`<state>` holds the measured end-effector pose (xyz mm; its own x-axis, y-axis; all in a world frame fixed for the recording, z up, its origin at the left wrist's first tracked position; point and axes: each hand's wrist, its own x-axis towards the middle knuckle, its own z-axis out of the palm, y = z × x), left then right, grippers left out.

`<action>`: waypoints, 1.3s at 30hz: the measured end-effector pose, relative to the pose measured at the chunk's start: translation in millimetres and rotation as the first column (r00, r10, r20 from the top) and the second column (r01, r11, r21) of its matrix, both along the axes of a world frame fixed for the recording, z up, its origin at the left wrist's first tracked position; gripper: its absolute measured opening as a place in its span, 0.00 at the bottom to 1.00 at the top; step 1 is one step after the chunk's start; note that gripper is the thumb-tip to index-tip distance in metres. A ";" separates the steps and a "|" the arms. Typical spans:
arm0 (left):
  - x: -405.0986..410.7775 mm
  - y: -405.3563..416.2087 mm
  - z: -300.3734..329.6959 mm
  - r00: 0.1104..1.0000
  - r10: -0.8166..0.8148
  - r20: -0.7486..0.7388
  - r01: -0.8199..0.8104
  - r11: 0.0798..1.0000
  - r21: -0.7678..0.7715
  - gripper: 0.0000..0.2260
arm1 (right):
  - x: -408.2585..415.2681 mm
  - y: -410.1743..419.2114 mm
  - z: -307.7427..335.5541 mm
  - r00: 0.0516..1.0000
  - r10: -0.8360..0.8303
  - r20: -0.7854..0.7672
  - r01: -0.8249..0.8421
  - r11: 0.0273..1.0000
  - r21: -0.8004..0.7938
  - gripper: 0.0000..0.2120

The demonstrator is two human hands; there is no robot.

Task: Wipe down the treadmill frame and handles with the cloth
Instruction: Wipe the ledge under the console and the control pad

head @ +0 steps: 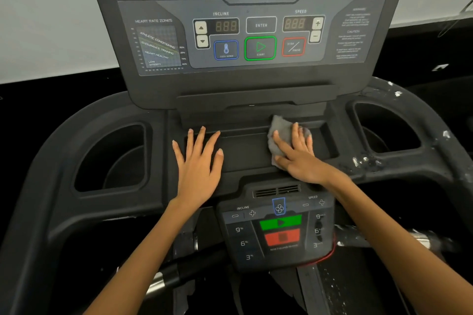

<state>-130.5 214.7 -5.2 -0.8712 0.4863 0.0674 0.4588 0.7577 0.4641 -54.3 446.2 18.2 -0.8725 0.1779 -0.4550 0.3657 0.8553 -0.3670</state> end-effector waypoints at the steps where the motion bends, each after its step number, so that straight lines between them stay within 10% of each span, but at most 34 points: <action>1: 3.6 6.5 4.0 0.999 0.000 0.050 -0.002 0.999 0.041 0.25 | 6.1 7.1 1.8 0.998 0.050 -0.026 -0.052 0.997 -0.064 0.27; 11: 52.8 71.0 36.6 0.905 -0.277 0.323 0.275 0.960 0.054 0.21 | 66.0 58.9 -0.9 0.924 0.172 -0.340 -0.243 0.954 -0.177 0.22; 22: 101.5 113.8 27.4 0.969 -0.229 -0.095 0.214 0.966 -0.143 0.21 | 121.9 85.6 -23.3 0.838 0.078 -0.541 0.039 0.979 0.202 0.24; 29: 116.2 124.5 20.4 0.957 -0.183 -0.224 0.150 0.976 -0.158 0.18 | 109.3 67.2 -38.0 0.713 -0.242 -0.658 0.356 0.934 0.042 0.25; 39: 118.3 127.2 16.0 0.955 -0.130 -0.268 0.100 0.987 -0.123 0.18 | 121.2 48.9 -39.5 0.661 -0.214 -0.719 0.127 0.977 -0.174 0.19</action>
